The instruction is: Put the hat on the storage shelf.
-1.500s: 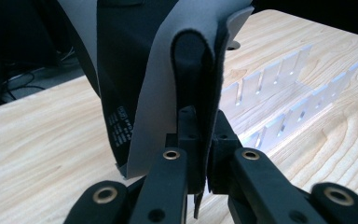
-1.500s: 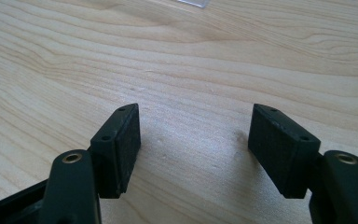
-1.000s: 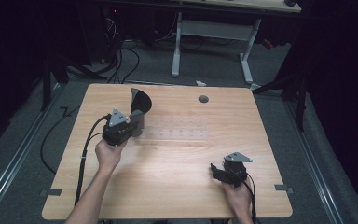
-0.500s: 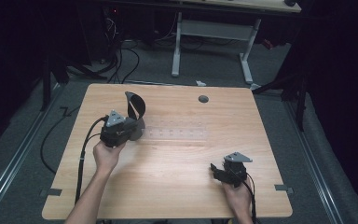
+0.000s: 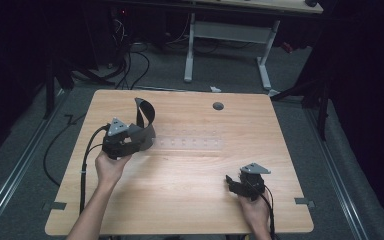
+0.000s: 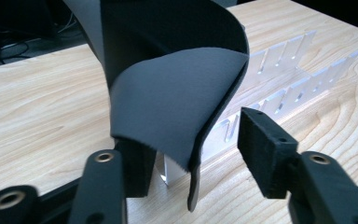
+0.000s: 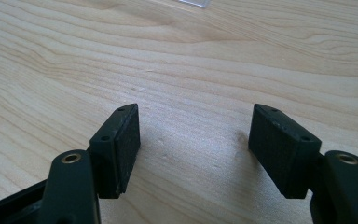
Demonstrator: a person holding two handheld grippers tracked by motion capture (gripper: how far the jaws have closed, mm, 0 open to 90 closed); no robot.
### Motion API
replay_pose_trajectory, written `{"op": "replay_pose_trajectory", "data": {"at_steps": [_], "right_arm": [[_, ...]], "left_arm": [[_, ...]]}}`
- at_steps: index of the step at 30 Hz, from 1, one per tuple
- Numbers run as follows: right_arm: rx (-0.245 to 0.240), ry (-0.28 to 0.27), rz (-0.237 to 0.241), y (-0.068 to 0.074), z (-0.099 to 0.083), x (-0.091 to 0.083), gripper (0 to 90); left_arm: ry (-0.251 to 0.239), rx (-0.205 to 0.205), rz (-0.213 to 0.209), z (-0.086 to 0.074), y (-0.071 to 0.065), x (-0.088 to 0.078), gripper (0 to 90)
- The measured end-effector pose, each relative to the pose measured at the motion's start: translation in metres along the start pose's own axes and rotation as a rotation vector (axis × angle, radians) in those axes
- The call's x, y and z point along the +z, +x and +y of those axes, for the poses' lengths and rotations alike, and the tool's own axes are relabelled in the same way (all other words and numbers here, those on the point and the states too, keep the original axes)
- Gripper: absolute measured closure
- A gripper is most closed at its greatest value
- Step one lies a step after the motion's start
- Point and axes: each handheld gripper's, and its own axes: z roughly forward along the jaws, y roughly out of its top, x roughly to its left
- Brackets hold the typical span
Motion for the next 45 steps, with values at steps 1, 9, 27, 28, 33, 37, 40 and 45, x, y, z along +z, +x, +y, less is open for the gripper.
{"op": "replay_pose_trajectory", "data": {"at_steps": [1,9,27,28,33,37,40,45], "right_arm": [[0.0,0.0,0.0,0.0,0.0,0.0,34.1],[0.0,0.0,0.0,0.0,0.0,0.0,34.1],[-0.001,0.0,0.0,0.0,0.0,0.0,34.1],[0.0,0.0,0.0,0.0,0.0,0.0,34.1],[0.0,0.0,0.0,0.0,0.0,0.0,34.1],[0.0,0.0,0.0,0.0,0.0,0.0,34.1],[0.0,0.0,0.0,0.0,0.0,0.0,34.1],[0.0,0.0,0.0,0.0,0.0,0.0,34.1]], "left_arm": [[-0.004,-0.003,-0.001,0.001,0.0,-0.002,46.1],[-0.022,-0.02,-0.02,0.009,-0.001,-0.015,38.8],[-0.026,-0.032,-0.028,0.012,-0.002,-0.038,37.9],[-0.032,-0.035,-0.029,0.012,-0.002,-0.04,37.9],[-0.038,-0.054,-0.028,0.011,-0.001,-0.05,37.9],[-0.033,-0.064,-0.032,0.007,-0.002,-0.056,37.9],[-0.032,-0.076,-0.042,0.003,-0.003,-0.06,37.7],[-0.026,-0.101,-0.062,-0.004,-0.006,-0.064,37.1]]}}
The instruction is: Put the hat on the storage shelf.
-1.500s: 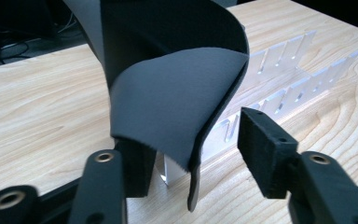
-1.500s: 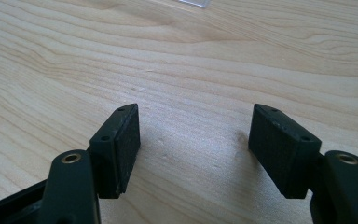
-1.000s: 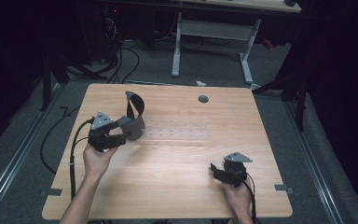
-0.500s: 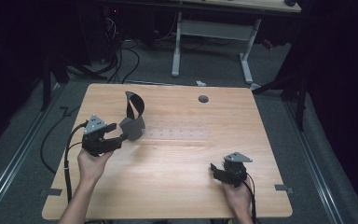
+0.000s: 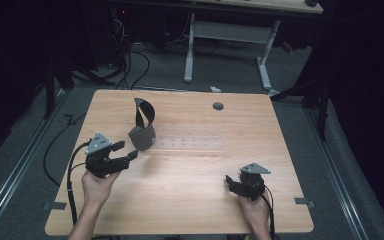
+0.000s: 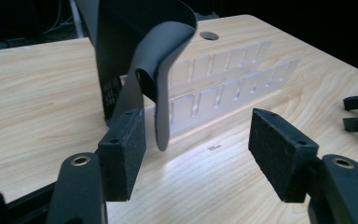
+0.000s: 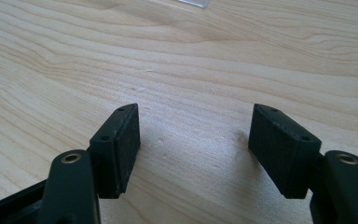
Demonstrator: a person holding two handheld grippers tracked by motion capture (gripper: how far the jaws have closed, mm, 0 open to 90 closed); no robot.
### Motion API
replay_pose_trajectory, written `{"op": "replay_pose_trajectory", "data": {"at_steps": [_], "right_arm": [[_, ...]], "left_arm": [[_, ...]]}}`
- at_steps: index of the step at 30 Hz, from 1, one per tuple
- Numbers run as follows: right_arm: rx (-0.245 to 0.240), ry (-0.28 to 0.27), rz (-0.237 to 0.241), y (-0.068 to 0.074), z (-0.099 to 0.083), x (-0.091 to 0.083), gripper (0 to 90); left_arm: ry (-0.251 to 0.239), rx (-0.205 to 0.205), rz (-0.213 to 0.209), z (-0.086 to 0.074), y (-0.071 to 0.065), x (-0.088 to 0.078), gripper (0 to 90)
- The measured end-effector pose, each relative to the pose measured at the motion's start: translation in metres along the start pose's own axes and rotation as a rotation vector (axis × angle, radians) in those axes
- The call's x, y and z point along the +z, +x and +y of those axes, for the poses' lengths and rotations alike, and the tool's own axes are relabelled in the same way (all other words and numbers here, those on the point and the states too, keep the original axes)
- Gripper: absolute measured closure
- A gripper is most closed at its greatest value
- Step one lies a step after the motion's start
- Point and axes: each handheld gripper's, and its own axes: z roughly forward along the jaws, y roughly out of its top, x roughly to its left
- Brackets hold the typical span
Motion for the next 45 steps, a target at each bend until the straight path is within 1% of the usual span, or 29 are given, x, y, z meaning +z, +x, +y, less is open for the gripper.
{"op": "replay_pose_trajectory", "data": {"at_steps": [5,14,19,24,28,30,32,36,39,40,43,44,45], "right_arm": [[0.0,0.0,0.0,0.0,0.0,0.0,34.1],[-0.001,0.0,0.0,0.0,0.0,0.0,34.1],[0.0,0.0,0.0,0.0,0.0,0.0,34.1],[-0.001,0.0,0.0,0.0,0.0,0.0,34.1],[0.0,0.0,0.0,0.0,0.0,0.0,34.1],[0.0,0.0,0.0,0.0,0.0,0.0,34.1],[0.0,0.0,0.0,0.0,0.0,0.0,34.2],[-0.001,0.0,0.0,0.0,0.0,0.0,34.1],[0.0,0.0,0.0,0.0,0.0,0.0,34.1],[0.0,0.0,0.0,0.0,0.0,0.0,34.1],[0.0,0.0,0.0,0.0,0.0,0.0,34.1],[-0.003,-0.001,0.0,0.0,0.0,0.0,34.1],[-0.001,0.0,0.0,0.0,0.0,0.0,34.1]], "left_arm": [[0.011,-0.012,-0.011,-0.009,-0.003,-0.002,37.0],[0.06,0.001,-0.018,-0.028,-0.009,-0.001,36.7],[0.076,-0.003,-0.016,-0.039,-0.009,0.0,36.7],[0.093,-0.019,-0.013,-0.048,-0.008,0.002,36.5],[0.114,-0.017,-0.001,-0.057,-0.006,0.005,36.4],[0.119,-0.009,0.007,-0.063,-0.006,0.007,36.5],[0.126,0.013,0.014,-0.07,-0.005,0.009,36.7],[0.149,0.063,0.042,-0.083,-0.004,0.014,37.0],[0.165,0.08,0.066,-0.093,-0.001,0.019,37.1],[0.17,0.093,0.075,-0.096,0.0,0.021,37.1],[0.182,0.127,0.111,-0.105,0.003,0.025,37.0],[0.188,0.145,0.133,-0.109,0.006,0.028,36.9],[0.192,0.153,0.149,-0.111,0.007,0.029,36.7]]}}
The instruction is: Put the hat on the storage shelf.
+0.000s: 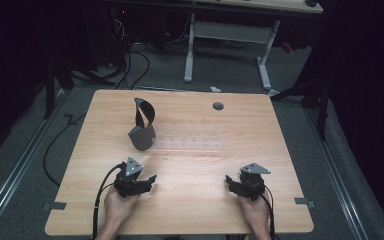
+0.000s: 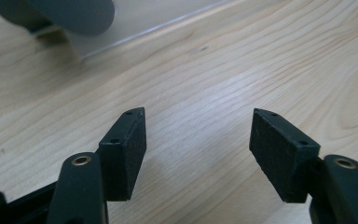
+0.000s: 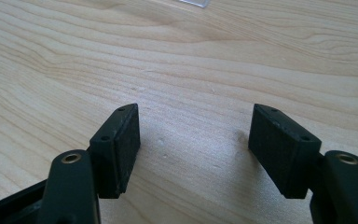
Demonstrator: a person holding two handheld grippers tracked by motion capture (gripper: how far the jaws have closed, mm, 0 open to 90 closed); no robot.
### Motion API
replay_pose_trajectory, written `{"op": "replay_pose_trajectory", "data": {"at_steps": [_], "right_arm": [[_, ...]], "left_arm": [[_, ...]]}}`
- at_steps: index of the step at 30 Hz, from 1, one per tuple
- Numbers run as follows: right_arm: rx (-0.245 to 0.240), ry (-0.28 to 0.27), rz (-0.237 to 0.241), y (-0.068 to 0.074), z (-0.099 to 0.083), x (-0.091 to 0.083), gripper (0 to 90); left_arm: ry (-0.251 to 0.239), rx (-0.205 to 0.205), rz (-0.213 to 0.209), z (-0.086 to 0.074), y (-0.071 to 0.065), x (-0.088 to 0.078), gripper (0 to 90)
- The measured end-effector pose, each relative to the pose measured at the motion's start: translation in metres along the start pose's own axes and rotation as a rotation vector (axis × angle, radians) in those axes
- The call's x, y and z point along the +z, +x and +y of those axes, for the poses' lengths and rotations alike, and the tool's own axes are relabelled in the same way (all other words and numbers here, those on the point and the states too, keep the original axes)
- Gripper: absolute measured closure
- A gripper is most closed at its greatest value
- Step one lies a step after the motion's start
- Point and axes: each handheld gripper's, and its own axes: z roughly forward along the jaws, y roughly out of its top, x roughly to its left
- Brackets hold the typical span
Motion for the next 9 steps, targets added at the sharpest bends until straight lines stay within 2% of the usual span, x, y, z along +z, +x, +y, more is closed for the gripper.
{"op": "replay_pose_trajectory", "data": {"at_steps": [2,3,5,9], "right_arm": [[0.0,0.0,0.0,0.0,0.0,0.0,34.1],[-0.002,0.0,0.0,-0.0001,0.0,0.0,34.1],[-0.002,0.0,0.0,-0.0001,0.0,0.0,34.1],[0.001,0.0,0.0,0.0001,0.0,0.0,34.1]], "left_arm": [[0.016,0.031,0.033,-0.0065,0.0019,0.0046,36.0],[-0.001,0.019,0.022,-0.0078,0.0031,0.0044,33.9],[-0.001,-0.015,0.019,-0.0069,0.0052,0.004,33.7],[0.003,-0.015,0.016,-0.0072,0.0051,0.0042,32.2]]}}
